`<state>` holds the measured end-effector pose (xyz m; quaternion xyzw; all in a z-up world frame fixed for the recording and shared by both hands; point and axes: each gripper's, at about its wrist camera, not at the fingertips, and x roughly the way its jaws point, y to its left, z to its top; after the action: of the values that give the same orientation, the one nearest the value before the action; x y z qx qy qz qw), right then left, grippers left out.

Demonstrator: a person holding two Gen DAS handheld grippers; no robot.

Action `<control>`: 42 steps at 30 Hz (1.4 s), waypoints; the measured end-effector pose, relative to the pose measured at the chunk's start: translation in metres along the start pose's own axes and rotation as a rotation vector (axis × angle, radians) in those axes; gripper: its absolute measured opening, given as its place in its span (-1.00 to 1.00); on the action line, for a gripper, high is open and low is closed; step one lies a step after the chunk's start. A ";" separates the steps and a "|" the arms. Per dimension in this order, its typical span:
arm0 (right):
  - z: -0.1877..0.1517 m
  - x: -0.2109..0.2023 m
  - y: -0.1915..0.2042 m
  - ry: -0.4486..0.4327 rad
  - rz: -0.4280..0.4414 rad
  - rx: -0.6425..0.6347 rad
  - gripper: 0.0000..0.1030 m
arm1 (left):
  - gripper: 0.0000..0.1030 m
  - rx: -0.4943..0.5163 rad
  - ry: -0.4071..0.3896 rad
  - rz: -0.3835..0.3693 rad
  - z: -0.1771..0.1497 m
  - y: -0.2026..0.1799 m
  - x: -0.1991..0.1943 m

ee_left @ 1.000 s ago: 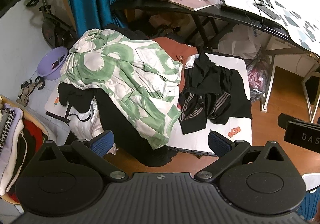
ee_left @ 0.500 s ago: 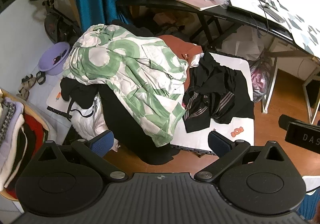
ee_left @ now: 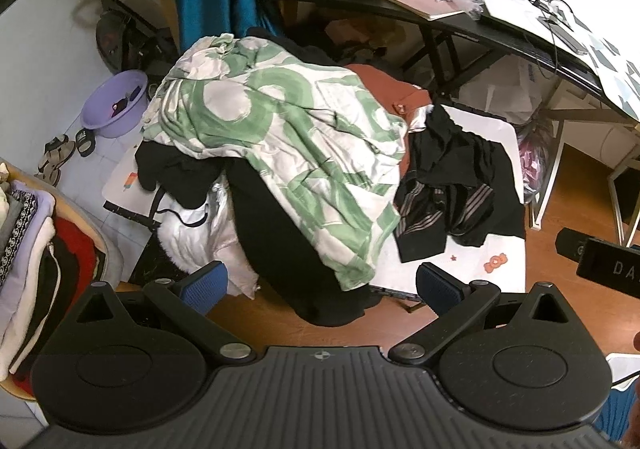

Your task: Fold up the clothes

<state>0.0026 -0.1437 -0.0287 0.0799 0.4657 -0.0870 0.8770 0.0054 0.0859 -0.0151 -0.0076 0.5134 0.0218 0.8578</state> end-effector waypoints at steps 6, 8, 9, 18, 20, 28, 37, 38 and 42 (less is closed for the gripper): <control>-0.004 0.007 0.028 0.018 -0.011 0.010 0.99 | 0.99 -0.008 0.020 -0.003 0.000 0.033 0.011; -0.005 0.006 0.038 0.012 -0.020 0.003 0.99 | 0.99 -0.016 0.024 -0.012 0.001 0.042 0.015; -0.004 0.006 0.041 0.004 -0.023 -0.001 0.99 | 0.99 -0.020 0.024 -0.019 0.001 0.046 0.016; 0.006 0.012 0.054 -0.033 -0.035 -0.007 0.99 | 0.99 -0.014 0.006 -0.014 0.016 0.060 0.029; 0.010 0.018 0.055 -0.032 -0.038 -0.009 0.99 | 0.99 -0.017 0.010 -0.014 0.021 0.060 0.034; 0.039 0.057 0.060 -0.053 -0.056 -0.015 0.98 | 0.99 -0.069 0.028 -0.004 0.057 0.065 0.069; 0.101 0.106 0.042 -0.040 0.014 0.030 0.99 | 0.99 -0.109 0.049 -0.031 0.117 0.052 0.106; 0.108 0.113 0.039 -0.037 0.013 0.037 0.99 | 0.99 -0.114 0.052 -0.034 0.123 0.051 0.111; 0.128 0.136 0.030 -0.070 0.033 0.056 0.99 | 0.99 -0.124 0.060 -0.040 0.147 0.044 0.125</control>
<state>0.1871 -0.1540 -0.0687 0.1090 0.4306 -0.0885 0.8915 0.1913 0.1391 -0.0555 -0.0717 0.5365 0.0363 0.8400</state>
